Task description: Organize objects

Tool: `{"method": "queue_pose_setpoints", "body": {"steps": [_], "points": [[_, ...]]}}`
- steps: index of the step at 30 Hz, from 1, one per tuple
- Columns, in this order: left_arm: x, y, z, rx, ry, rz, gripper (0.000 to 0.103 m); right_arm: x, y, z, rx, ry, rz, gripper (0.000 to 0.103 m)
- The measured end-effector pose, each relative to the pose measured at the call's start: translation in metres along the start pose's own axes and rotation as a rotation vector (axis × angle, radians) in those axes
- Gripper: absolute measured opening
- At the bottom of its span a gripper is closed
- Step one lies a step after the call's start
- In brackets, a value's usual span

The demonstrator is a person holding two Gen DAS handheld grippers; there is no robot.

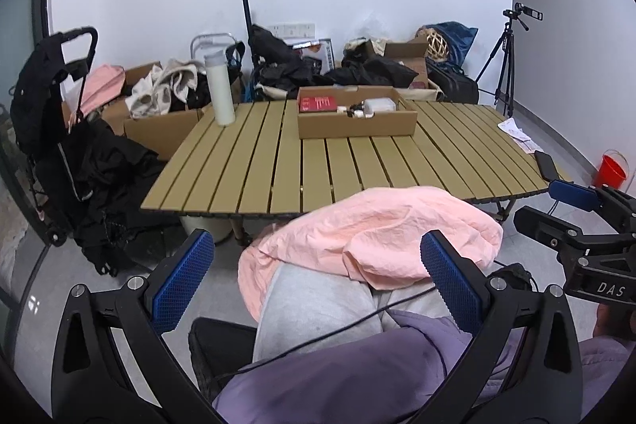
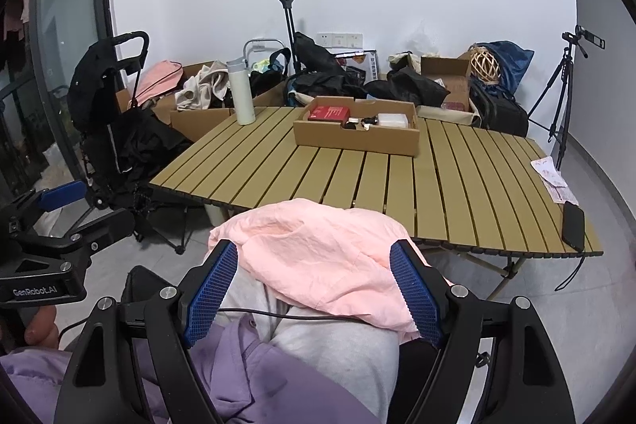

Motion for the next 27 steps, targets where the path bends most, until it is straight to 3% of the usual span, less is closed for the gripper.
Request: {"method": "queue_pose_setpoints", "body": {"steps": [4,14,27], "points": [[-0.002,0.005,0.002,-0.043,-0.033,0.029,0.103,0.000,0.001,-0.001,0.002,-0.002,0.001,0.082],[-0.004,0.001,-0.003,-0.015,-0.024,0.013,0.103,-0.001,-0.002,-0.001,0.007,-0.004,0.001,0.082],[-0.007,-0.028,-0.004,0.078,-0.009,-0.022,0.103,-0.012,-0.023,-0.007,0.053,-0.022,-0.005,0.082]]}}
Point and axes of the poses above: each gripper's, at about its wrist camera, not at the fingertips, and y roughly against the way its jaws point, x to its left, z to its top, the point moved 7 cm from there along -y, roughly the way its jaws point, and after that the axes turned 3 degrees about -y, right-handed, at the moved point
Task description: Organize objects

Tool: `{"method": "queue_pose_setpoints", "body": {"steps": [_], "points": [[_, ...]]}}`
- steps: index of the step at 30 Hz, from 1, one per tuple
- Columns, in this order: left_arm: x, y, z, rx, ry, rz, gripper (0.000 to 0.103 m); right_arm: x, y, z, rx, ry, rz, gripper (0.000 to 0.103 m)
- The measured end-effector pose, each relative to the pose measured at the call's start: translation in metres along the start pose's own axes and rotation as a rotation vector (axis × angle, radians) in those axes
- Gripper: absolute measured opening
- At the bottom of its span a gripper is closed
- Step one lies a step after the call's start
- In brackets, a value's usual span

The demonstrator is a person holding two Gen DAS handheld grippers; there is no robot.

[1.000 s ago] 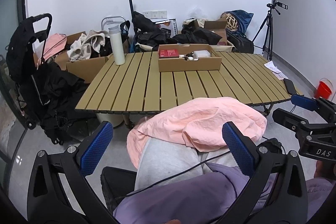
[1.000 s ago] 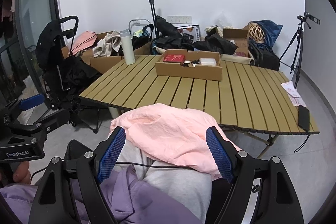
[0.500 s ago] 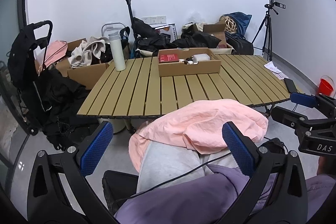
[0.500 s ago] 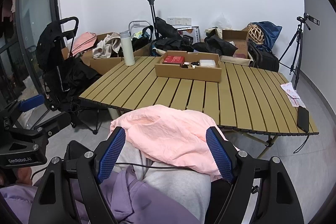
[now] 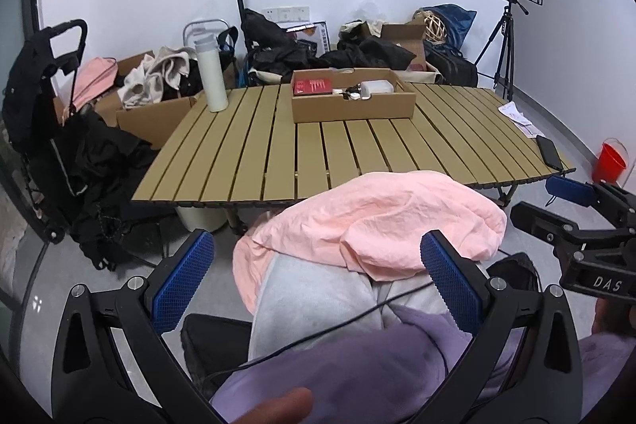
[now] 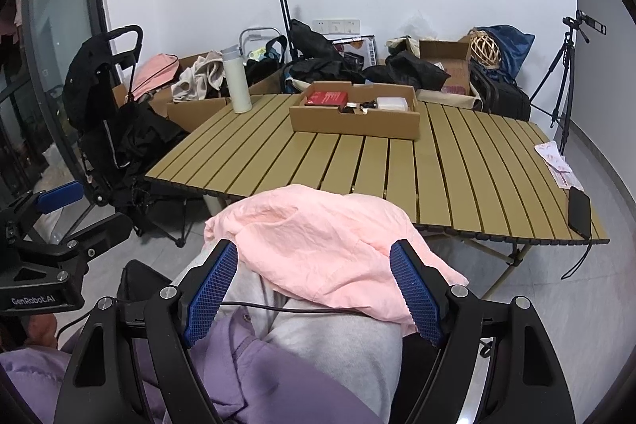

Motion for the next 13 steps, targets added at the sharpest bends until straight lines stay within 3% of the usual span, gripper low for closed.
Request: {"method": "queue_pose_setpoints", "body": {"steps": [13], "points": [[0.005,-0.083,0.019,0.132,-0.007,-0.005,0.103,-0.039,-0.065,0.025,0.076,-0.070,-0.030,0.082]]}}
Point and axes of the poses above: each gripper's, at about its wrist camera, not at the fingertips, and y roughly against the way its jaws point, x to its left, z to its top, the point moved 7 cm from there along -y, roughly the way its jaws point, and after that the axes turned 3 degrees about -y, right-handed, at the moved point
